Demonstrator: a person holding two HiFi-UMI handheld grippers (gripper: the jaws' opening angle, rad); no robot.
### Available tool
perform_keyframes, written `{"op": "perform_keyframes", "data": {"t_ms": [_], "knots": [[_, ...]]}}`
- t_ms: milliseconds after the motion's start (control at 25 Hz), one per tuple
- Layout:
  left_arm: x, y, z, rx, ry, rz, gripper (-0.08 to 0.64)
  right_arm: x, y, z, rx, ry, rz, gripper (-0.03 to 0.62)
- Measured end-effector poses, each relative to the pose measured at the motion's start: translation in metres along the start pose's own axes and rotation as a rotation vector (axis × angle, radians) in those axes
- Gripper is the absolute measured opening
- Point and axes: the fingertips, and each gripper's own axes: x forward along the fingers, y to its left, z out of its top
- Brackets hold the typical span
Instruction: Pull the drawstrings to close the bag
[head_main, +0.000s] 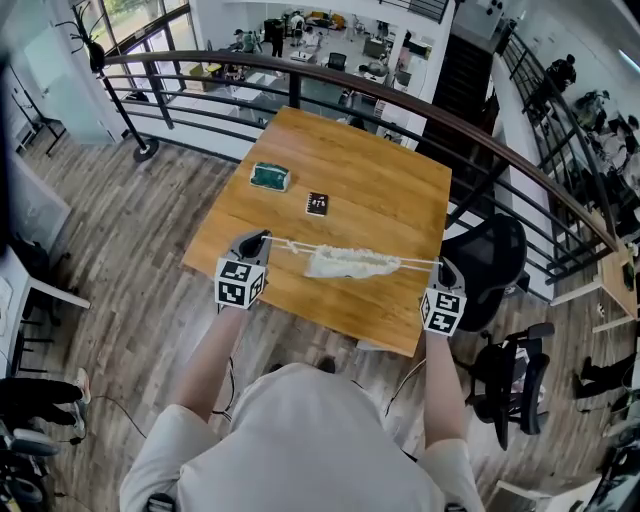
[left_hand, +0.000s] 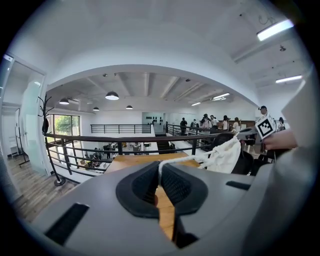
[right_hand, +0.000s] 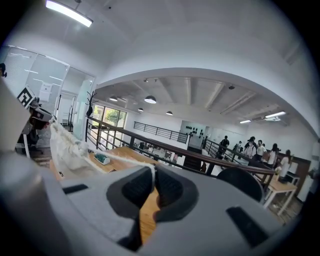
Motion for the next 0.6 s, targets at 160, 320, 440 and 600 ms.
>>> {"op": "perform_keyframes", "data": {"t_ms": [160,320,440,600], "knots": [[-0.001,0.001,-0.003,-0.004,0.005,0.013,-0.006,0.000,-0.006,-0.002,0.003,-0.004,-0.012,0.002],[-0.003,0.003,0.000,0.003,-0.002,0.022,-0.006,0.000,-0.008,-0.002,0.011,-0.005,-0.017,0.002],[-0.006,0.005,0.004,0.001,-0.006,0.033,-0.006,-0.001,-0.011,-0.001,0.016,-0.004,-0.026,0.002],[-0.009,0.010,0.003,-0.014,-0.008,0.045,-0.006,0.000,-0.017,-0.004,0.032,0.001,-0.038,0.002]]}}
